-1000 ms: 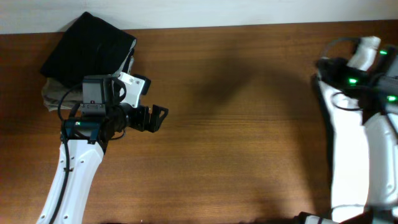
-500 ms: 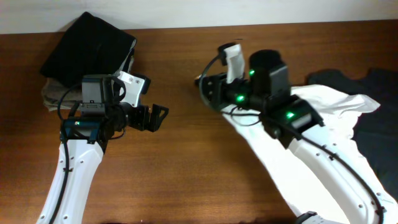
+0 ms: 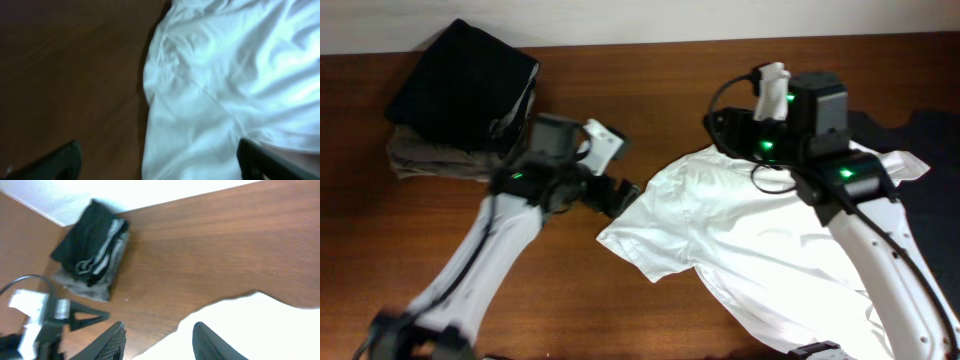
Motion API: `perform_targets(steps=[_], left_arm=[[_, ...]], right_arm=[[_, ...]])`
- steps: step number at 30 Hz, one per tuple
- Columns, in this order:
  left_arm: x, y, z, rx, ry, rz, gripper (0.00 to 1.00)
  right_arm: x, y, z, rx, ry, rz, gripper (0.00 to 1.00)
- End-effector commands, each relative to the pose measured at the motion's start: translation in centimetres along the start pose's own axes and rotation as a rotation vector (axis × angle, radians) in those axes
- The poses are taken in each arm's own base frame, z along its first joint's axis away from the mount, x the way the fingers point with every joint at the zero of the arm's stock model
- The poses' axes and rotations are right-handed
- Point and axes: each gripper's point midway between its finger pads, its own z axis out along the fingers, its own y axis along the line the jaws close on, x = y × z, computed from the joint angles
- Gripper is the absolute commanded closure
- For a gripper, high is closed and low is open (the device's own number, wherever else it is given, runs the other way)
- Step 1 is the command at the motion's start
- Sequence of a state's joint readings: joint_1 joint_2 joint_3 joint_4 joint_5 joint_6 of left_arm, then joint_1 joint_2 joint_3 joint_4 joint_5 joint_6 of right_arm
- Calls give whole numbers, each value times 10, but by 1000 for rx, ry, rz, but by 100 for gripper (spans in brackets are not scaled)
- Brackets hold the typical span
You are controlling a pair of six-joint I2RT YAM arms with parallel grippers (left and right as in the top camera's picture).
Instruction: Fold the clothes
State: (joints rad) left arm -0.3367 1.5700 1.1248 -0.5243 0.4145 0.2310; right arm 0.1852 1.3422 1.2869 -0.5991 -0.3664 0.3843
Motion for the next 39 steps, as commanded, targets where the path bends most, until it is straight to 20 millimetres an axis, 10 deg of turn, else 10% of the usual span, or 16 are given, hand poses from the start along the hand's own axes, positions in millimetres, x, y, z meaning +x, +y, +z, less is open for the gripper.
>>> perform_targets(steps=[1,13,28,31,34,39], left_arm=[[5,11,54,13,38,42,8],[29,-1,135,114,314,2,31],[57,-5,120,112,459,-47,53],[57,1,122,83,458,-35,64],[54,-1,124,108,441,20,99],[25,2,105,107,427,21,100]], right_arm=[[-5,-13,-17,45,-16,-19,53],[17,-29,-19,107,73,-4,53],[24,-32,-21,124,101,8,53],[25,-32,-21,125,104,9,54],[25,-33,-21,126,104,8,54],[15,-61,-27,256,56,24,53]])
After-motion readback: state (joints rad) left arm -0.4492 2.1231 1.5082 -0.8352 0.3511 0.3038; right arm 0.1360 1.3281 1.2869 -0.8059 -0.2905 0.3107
